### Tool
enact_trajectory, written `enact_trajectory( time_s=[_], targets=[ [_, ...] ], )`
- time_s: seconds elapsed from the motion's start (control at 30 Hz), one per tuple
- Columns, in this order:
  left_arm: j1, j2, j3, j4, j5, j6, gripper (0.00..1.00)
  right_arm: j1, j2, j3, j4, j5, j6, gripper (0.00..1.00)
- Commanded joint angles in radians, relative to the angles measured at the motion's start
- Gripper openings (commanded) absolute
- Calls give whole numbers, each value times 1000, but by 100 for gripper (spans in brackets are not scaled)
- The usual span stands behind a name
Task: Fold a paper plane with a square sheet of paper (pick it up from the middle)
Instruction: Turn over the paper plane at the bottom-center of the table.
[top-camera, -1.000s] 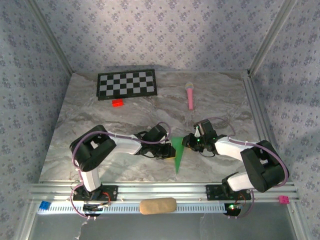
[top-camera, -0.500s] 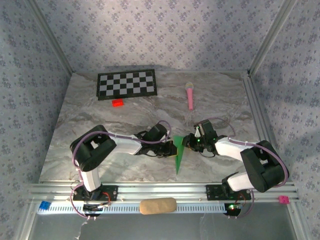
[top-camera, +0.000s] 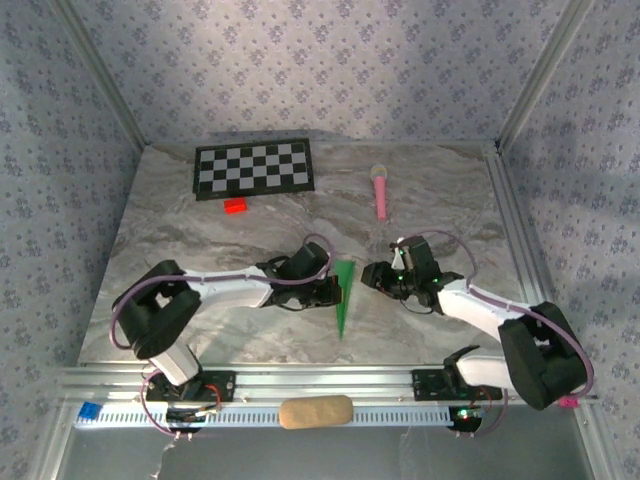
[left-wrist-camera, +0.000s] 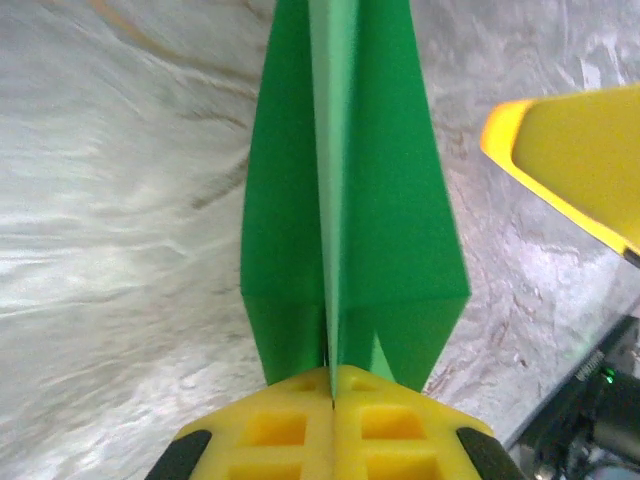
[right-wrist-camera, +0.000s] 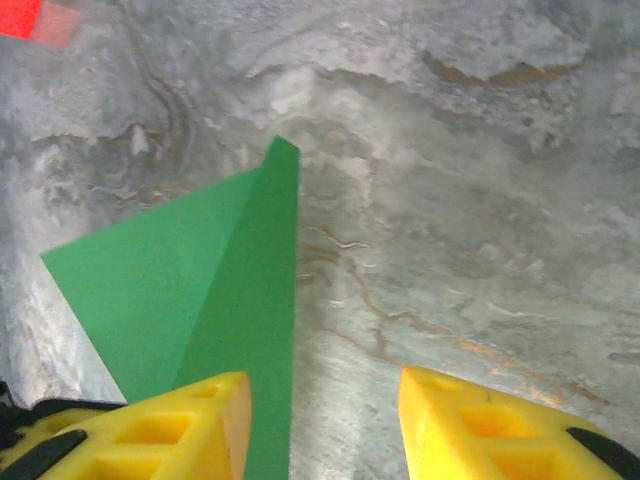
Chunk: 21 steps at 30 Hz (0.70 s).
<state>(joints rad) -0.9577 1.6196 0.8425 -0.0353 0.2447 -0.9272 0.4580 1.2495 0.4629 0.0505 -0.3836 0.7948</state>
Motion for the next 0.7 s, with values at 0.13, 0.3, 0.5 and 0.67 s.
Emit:
enact_trajectory(
  time_s=[0.13, 0.3, 0.5, 0.67],
  targets=[
    [-1, -62, 69, -241, -174, 76, 0, 94, 40, 98, -39, -27, -22, 53],
    [-1, -70, 64, -255, -199, 67, 0, 167, 130, 156, 5, -18, 9, 53],
    [-1, -74, 58, -253, -197, 72, 0, 202, 228, 208, 10, -17, 26, 53],
    [-1, -74, 53, -250, -197, 70, 0, 223, 264, 235, 5, -6, 34, 53]
  ],
)
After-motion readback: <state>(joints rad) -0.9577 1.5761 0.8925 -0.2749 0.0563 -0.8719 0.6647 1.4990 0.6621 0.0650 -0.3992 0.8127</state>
